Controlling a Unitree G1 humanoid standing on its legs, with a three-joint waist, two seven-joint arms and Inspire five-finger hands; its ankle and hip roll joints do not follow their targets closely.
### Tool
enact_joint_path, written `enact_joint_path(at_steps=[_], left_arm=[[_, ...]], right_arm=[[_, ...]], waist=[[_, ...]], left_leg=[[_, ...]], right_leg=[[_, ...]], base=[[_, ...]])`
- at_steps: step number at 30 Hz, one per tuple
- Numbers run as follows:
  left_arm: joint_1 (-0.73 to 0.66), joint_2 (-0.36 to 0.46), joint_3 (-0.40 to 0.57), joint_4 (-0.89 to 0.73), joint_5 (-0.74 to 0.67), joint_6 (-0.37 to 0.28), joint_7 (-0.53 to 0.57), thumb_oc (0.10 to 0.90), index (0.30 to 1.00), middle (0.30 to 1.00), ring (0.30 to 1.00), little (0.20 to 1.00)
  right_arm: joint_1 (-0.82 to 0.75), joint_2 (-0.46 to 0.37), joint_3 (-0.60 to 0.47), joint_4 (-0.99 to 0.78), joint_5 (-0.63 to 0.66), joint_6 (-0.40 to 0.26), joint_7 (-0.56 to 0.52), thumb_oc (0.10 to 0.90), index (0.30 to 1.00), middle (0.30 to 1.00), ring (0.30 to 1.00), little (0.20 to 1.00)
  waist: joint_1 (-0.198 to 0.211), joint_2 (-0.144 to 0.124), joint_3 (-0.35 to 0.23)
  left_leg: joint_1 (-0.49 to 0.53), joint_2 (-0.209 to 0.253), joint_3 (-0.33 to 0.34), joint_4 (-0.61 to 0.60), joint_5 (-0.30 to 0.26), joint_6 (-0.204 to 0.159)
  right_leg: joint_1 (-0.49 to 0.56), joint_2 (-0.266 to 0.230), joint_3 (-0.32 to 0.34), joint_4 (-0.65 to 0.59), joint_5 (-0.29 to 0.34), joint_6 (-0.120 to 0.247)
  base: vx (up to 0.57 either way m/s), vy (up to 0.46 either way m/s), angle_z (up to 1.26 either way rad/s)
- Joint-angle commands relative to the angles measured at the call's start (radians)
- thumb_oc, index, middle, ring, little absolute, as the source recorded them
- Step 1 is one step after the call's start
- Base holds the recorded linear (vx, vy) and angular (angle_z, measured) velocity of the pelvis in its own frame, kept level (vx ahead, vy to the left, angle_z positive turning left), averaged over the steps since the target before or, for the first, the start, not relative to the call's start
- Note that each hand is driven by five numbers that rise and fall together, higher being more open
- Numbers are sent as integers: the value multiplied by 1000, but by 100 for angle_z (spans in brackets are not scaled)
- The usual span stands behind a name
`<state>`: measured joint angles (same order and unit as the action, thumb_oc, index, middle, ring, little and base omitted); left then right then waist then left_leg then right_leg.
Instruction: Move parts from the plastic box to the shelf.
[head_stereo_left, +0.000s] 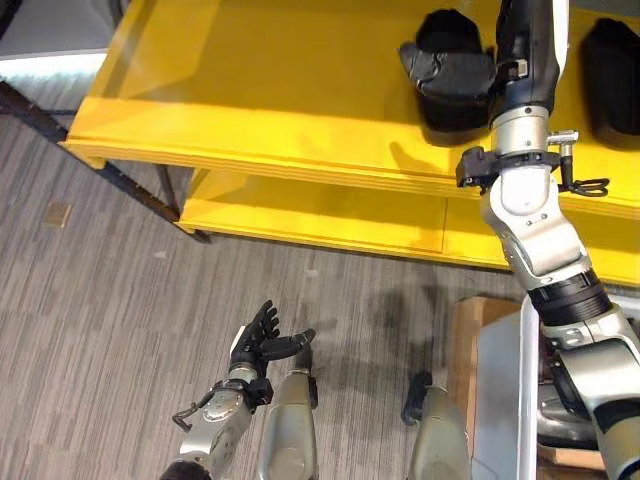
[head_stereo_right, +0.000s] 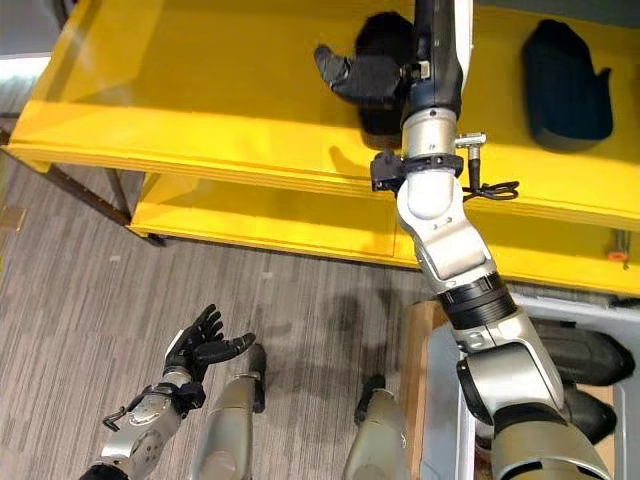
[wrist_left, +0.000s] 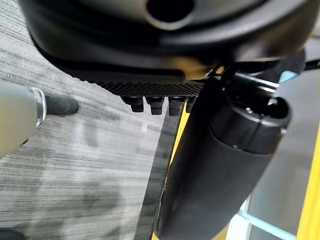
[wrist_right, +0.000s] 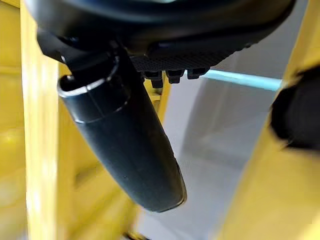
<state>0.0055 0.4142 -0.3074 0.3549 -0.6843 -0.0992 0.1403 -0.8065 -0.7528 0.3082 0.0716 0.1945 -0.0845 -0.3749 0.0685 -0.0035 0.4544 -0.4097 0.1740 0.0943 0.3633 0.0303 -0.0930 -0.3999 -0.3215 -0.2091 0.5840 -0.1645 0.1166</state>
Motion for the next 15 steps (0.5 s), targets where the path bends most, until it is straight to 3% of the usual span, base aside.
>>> enact_joint_path(at_steps=[1,4,9,15], left_arm=[[47,29,39,-83,53,-45,-52,900,1000,1000,1000,1000],[57,29,43,-82,63,-45,-61,900,1000,1000,1000,1000],[94,28,70,-88,81,-47,-88,900,1000,1000,1000,1000],[109,35,74,-93,91,-48,-112,900,1000,1000,1000,1000]], right_arm=[[-38,-121,-109,-169,-100,-107,65,900,1000,1000,1000,1000],[36,-163,-157,-196,-90,-115,92,900,1000,1000,1000,1000],[198,-278,-270,-236,-231,-118,96,900,1000,1000,1000,1000],[213,-389,-262,-192,-392,-86,111,900,1000,1000,1000,1000]], waist=[[-22,-15,-54],[-27,-18,-54],[-45,-21,-56],[-46,-22,-62]], left_leg=[[47,24,-4,84,-135,12],[51,29,-2,82,-134,10],[67,44,8,69,-127,3],[80,51,9,50,-117,-3]], right_leg=[[44,39,21,-81,50,-14],[44,42,21,-83,50,-12],[46,52,23,-87,48,-8],[51,59,23,-93,48,-9]], base=[[1,-25,-19],[3,-29,-7],[0,-31,-6],[0,-21,-10]])
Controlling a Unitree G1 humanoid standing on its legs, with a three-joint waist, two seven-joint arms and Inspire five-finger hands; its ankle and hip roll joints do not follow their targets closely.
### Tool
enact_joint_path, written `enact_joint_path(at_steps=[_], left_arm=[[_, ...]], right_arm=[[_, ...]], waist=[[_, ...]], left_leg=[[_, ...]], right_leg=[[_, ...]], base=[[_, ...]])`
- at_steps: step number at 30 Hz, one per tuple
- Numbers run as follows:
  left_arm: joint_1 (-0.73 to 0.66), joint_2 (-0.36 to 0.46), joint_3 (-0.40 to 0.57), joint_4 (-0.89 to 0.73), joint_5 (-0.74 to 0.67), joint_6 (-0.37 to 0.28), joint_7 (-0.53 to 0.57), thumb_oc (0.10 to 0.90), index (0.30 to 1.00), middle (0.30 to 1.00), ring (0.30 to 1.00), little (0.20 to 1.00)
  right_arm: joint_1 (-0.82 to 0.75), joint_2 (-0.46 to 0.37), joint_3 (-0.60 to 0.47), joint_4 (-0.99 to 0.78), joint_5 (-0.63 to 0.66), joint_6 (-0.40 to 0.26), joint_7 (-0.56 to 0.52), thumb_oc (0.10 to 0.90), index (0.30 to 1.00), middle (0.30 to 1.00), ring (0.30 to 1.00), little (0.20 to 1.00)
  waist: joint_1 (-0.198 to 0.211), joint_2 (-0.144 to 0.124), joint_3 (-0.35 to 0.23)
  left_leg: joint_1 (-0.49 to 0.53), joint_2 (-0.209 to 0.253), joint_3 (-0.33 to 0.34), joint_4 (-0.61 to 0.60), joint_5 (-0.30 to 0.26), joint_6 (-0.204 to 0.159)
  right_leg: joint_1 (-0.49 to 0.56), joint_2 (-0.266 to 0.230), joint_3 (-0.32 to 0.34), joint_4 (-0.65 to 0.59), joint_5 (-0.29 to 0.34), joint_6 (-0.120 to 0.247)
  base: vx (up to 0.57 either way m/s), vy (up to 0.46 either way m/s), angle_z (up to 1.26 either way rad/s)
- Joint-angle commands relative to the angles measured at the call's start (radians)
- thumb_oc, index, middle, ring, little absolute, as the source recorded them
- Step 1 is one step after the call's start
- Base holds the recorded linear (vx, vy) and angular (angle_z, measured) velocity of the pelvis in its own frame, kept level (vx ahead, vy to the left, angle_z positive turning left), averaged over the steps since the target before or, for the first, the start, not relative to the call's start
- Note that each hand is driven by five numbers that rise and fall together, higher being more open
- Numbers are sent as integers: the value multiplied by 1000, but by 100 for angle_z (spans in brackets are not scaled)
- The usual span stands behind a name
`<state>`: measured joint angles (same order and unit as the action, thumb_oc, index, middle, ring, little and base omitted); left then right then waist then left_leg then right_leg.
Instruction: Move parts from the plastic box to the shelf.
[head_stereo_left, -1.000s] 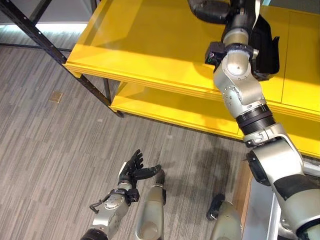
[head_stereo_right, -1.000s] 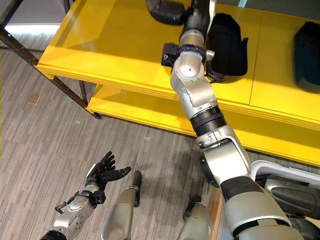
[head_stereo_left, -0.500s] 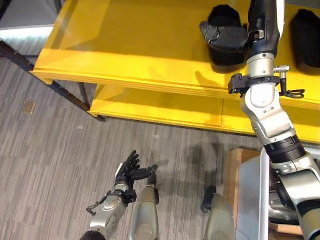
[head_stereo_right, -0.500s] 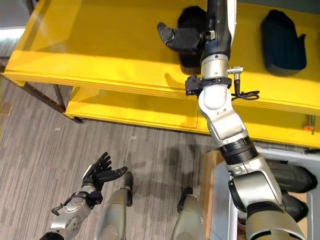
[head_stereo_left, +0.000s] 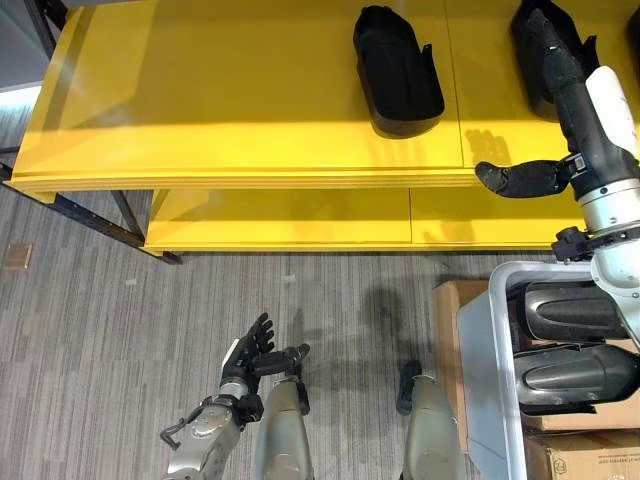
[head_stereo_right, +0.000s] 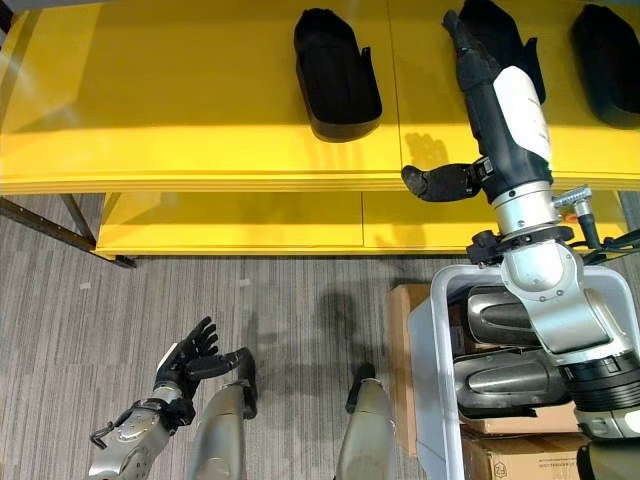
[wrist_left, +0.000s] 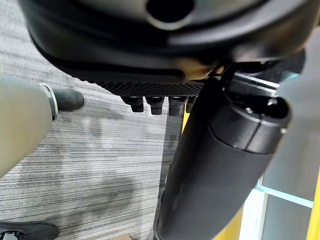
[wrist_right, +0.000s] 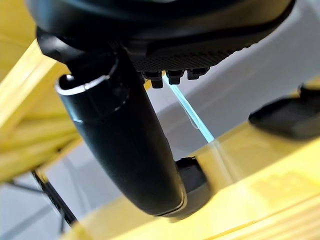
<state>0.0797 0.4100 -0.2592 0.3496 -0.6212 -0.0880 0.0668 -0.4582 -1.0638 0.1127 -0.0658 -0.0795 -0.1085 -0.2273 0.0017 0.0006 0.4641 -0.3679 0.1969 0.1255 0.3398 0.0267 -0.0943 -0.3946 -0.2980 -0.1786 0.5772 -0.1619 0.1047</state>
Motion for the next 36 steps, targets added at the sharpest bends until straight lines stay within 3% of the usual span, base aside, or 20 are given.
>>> enact_joint_path(at_steps=[1,11,15,20,27,30,36], left_arm=[[39,42,28,-88,34,-56,-43,900,1000,1000,1000,1000],[31,47,25,-83,47,-59,-55,900,1000,1000,1000,1000],[23,52,12,-84,39,-62,-61,900,1000,1000,1000,1000],[5,53,-8,-76,27,-67,-63,900,1000,1000,1000,1000],[-9,52,-23,-68,21,-73,-64,900,1000,1000,1000,1000],[-25,51,-33,-62,8,-81,-56,900,1000,1000,1000,1000],[-32,44,-40,-61,-5,-80,-54,900,1000,1000,1000,1000]], right_arm=[[-141,-105,-54,-36,-136,-54,-15,900,1000,1000,1000,1000],[-247,-178,92,75,-243,-23,46,900,1000,1000,1000,1000],[-384,-181,240,168,-255,-16,70,900,1000,1000,1000,1000],[-529,-137,391,288,-246,-6,88,900,1000,1000,1000,1000],[-651,-79,512,413,-251,6,93,900,1000,1000,1000,1000],[-741,-8,589,516,-258,20,89,900,1000,1000,1000,1000],[-772,40,615,564,-257,30,91,900,1000,1000,1000,1000]], waist=[[22,-27,-72],[28,-28,-72],[34,-28,-69],[40,-27,-68],[48,-26,-67],[57,-26,-64],[60,-27,-62]], left_leg=[[39,30,-21,74,-111,-3],[46,35,-21,73,-107,-8],[48,35,-19,70,-103,-9],[47,35,-18,72,-101,-10],[42,34,-20,72,-99,-10],[38,32,-20,74,-100,-9],[33,31,-21,74,-99,-7]], right_leg=[[46,36,-8,-83,44,1],[50,36,-8,-76,40,-3],[49,35,-7,-71,41,-7],[49,33,-9,-69,42,-9],[46,31,-9,-66,42,-10],[42,30,-8,-60,44,-11],[39,30,-8,-59,45,-15]], base=[[-3,-21,-3],[0,0,0],[0,0,0],[0,0,0],[0,0,0],[0,0,0],[0,2,1]])
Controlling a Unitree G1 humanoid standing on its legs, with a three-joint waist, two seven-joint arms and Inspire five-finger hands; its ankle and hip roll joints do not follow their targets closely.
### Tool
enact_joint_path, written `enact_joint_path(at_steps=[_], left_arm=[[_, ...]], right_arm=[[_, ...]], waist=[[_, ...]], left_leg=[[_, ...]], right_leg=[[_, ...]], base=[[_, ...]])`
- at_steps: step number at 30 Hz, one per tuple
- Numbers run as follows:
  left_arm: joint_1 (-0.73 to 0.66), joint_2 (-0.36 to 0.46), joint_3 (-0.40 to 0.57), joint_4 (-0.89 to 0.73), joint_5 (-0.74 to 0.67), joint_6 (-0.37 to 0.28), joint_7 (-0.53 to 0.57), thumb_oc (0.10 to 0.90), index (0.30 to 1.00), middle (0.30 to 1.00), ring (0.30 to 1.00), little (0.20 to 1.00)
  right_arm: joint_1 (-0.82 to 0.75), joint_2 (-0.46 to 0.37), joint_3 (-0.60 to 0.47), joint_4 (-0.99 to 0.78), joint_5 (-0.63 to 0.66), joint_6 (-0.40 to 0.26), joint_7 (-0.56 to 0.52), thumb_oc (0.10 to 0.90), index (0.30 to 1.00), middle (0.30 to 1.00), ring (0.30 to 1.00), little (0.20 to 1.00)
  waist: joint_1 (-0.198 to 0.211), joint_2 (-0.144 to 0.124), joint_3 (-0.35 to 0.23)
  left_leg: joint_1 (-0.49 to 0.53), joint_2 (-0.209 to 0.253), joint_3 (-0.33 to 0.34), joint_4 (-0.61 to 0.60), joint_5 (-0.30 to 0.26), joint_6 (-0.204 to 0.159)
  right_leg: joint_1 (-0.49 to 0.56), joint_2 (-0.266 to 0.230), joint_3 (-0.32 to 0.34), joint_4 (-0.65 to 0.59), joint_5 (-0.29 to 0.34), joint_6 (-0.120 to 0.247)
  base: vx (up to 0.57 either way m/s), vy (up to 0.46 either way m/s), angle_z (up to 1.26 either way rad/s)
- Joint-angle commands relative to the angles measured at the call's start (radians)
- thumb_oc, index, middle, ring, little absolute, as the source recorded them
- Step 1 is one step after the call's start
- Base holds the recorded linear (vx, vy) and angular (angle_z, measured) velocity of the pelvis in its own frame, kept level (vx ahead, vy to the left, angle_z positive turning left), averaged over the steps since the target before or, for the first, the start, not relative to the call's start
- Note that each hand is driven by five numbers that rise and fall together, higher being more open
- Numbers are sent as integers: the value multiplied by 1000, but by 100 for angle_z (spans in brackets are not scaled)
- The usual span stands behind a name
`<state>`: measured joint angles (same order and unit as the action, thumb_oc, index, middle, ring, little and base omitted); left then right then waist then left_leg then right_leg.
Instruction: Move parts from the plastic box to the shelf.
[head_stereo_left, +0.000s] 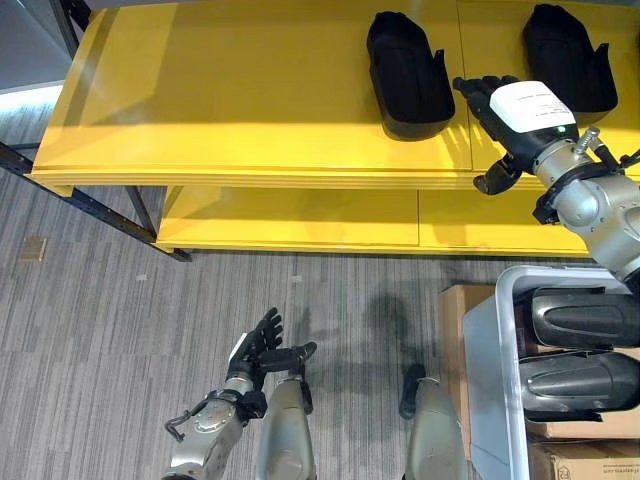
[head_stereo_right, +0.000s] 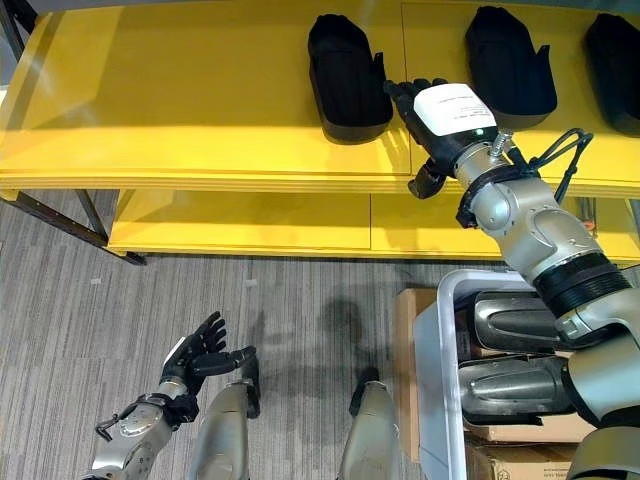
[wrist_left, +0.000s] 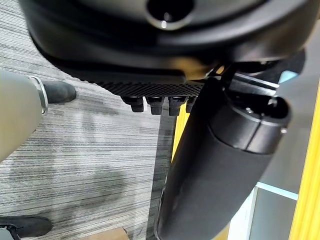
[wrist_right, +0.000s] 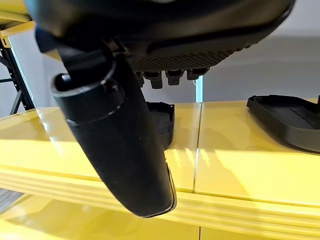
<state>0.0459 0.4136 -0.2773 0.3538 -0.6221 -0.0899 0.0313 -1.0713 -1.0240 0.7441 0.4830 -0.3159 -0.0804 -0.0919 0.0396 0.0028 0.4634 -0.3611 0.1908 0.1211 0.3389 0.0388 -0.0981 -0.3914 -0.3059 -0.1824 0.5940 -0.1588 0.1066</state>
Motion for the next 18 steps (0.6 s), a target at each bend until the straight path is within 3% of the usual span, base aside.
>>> enact_joint_path(at_steps=[1,18], left_arm=[[1,41,-22,-65,-4,-79,-19,900,1000,1000,1000,1000],[2,37,-20,-59,-9,-80,-19,900,1000,1000,1000,1000]], right_arm=[[-158,1,-16,16,-21,2,-45,900,1000,1000,1000,1000],[-152,80,21,73,-41,14,-14,900,1000,1000,1000,1000]], waist=[[22,-29,-61],[31,-28,-58]], left_leg=[[26,37,-17,75,-111,-3],[25,35,-17,79,-113,1]], right_leg=[[36,38,-4,-76,42,-17],[33,36,-1,-73,46,-15]], base=[[0,0,0],[0,0,0]])
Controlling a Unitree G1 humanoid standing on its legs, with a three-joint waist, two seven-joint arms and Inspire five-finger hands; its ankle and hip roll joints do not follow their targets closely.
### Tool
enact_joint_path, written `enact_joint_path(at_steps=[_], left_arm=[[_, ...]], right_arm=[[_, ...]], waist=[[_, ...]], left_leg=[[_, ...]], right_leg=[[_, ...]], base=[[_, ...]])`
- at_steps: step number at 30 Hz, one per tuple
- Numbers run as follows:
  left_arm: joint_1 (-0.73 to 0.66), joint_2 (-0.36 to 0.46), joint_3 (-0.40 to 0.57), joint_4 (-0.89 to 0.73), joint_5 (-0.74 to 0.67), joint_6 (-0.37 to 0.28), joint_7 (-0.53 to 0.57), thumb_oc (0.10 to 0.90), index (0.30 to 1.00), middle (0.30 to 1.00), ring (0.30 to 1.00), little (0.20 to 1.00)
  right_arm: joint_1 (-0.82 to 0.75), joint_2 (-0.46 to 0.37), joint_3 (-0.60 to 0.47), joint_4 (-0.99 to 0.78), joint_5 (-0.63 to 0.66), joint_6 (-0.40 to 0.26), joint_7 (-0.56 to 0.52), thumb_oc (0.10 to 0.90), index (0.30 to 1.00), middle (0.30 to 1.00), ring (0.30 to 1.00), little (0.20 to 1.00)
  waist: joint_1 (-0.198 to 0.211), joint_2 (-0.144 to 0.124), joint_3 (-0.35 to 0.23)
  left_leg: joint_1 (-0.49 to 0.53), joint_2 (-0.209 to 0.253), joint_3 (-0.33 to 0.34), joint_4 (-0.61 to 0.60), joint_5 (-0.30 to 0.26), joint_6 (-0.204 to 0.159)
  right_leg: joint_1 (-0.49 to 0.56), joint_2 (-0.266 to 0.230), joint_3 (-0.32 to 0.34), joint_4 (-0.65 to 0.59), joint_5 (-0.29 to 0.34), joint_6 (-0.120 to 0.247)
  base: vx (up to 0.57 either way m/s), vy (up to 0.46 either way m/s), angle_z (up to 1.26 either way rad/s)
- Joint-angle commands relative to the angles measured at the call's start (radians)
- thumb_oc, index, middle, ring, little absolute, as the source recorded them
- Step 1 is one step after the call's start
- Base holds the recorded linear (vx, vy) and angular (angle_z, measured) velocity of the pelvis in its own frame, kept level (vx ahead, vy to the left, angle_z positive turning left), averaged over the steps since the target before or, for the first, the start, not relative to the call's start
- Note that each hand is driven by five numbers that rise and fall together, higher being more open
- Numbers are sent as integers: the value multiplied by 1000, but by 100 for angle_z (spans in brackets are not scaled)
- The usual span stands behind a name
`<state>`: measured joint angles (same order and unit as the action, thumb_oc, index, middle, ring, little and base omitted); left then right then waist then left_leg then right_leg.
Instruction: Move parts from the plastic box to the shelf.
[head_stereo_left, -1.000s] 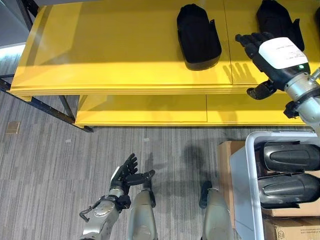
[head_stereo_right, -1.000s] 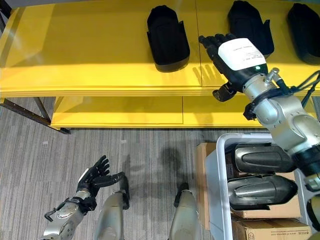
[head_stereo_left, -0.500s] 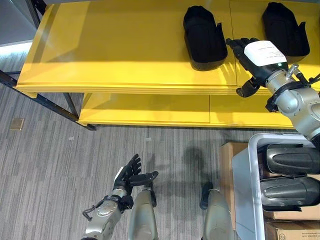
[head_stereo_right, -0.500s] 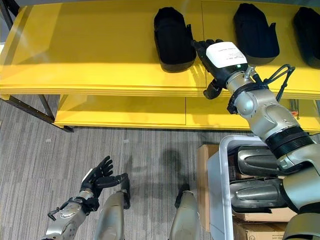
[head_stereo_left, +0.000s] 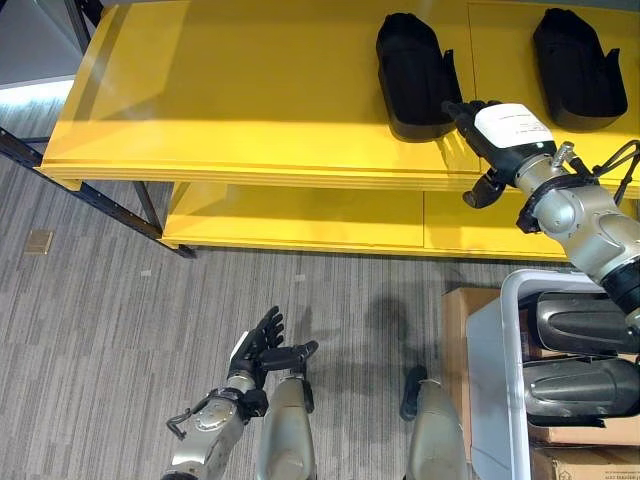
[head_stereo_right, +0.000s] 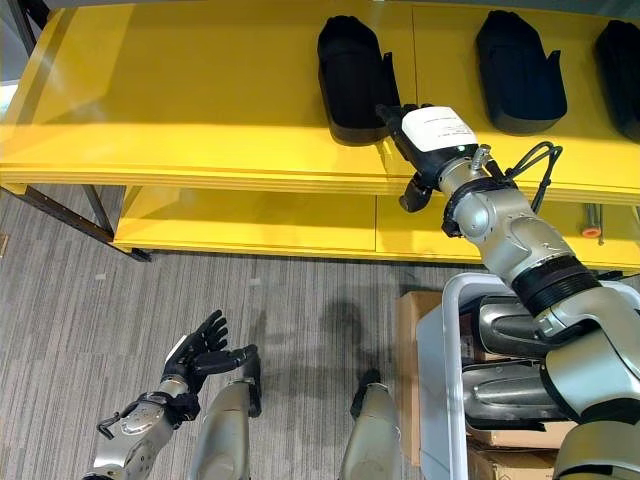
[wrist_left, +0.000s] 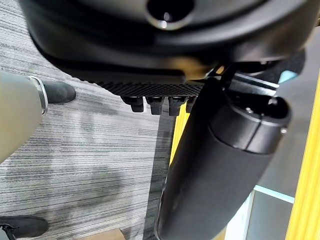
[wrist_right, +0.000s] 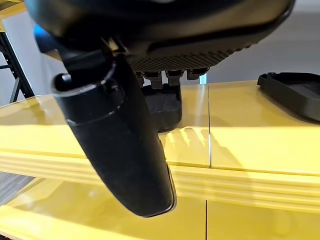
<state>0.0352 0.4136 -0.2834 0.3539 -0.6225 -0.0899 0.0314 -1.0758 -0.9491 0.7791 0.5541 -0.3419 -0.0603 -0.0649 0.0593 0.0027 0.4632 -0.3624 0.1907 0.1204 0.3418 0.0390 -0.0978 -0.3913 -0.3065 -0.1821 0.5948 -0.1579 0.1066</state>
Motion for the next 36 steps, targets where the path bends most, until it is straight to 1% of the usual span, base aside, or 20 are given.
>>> enact_joint_path(at_steps=[1,9,18,36], left_arm=[[12,38,-13,-62,-8,-80,-18,900,1000,1000,1000,1000],[6,36,-14,-59,-6,-80,-19,900,1000,1000,1000,1000],[10,38,-18,-66,-4,-78,-21,900,1000,1000,1000,1000],[6,37,-14,-69,-8,-79,-17,900,1000,1000,1000,1000]], right_arm=[[-149,5,-12,4,-16,-6,-39,900,1000,1000,1000,1000],[-150,16,2,16,-28,-4,-28,900,1000,1000,1000,1000],[-158,45,22,48,-46,2,-18,900,1000,1000,1000,1000],[-132,87,16,96,-56,12,-10,900,1000,1000,1000,1000]], waist=[[11,-27,-57],[11,-29,-55],[15,-27,-48],[22,-22,-35]], left_leg=[[25,36,-16,77,-114,1],[22,35,-17,78,-114,2],[20,36,-16,82,-116,3],[11,33,-19,89,-116,5]], right_leg=[[31,36,-1,-72,45,-16],[29,36,0,-72,45,-16],[25,36,3,-66,44,-16],[17,34,1,-62,42,-15]], base=[[0,0,0],[0,0,0],[0,0,0],[0,0,0]])
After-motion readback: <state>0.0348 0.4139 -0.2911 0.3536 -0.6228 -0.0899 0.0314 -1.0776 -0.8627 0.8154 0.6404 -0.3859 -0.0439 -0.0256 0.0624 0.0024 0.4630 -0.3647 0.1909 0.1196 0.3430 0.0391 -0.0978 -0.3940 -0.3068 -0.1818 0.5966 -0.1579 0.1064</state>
